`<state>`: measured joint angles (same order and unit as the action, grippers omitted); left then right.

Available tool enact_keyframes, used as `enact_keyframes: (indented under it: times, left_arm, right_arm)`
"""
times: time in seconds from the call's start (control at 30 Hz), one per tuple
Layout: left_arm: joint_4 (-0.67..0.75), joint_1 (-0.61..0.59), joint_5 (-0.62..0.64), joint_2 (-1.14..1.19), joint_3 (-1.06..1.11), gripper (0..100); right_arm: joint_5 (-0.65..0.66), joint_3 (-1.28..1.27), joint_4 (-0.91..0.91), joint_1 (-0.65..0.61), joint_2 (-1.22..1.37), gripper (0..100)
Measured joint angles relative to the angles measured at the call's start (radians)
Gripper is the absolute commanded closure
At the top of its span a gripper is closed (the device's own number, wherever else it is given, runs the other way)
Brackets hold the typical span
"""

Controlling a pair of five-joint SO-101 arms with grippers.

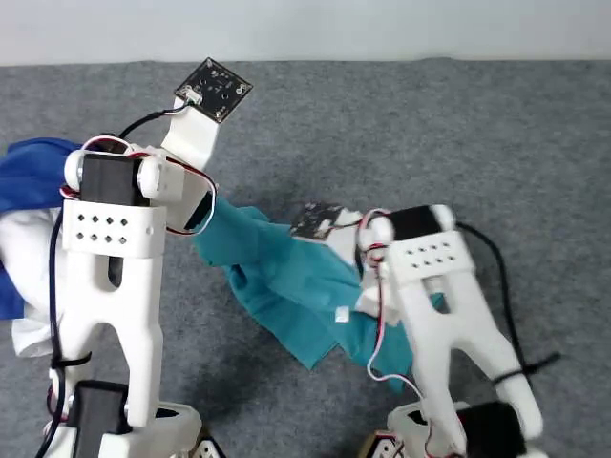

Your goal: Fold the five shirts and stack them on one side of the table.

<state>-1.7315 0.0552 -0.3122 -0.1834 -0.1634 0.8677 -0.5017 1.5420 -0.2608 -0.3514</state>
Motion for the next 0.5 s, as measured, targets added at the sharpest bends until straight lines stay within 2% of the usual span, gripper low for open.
enact_keyframes:
  times: [0.27, 0.5]
  left_arm:
    - [0.0, 0.0, 0.0, 0.0, -0.018, 100]
    - [0.0, 0.0, 0.0, 0.0, -0.27, 100]
  right_arm:
    - [0.144, 0.206, 0.008, 0.232, -0.14, 98.8]
    - [0.183, 0.514, 0.0, 0.341, -0.155, 98.8]
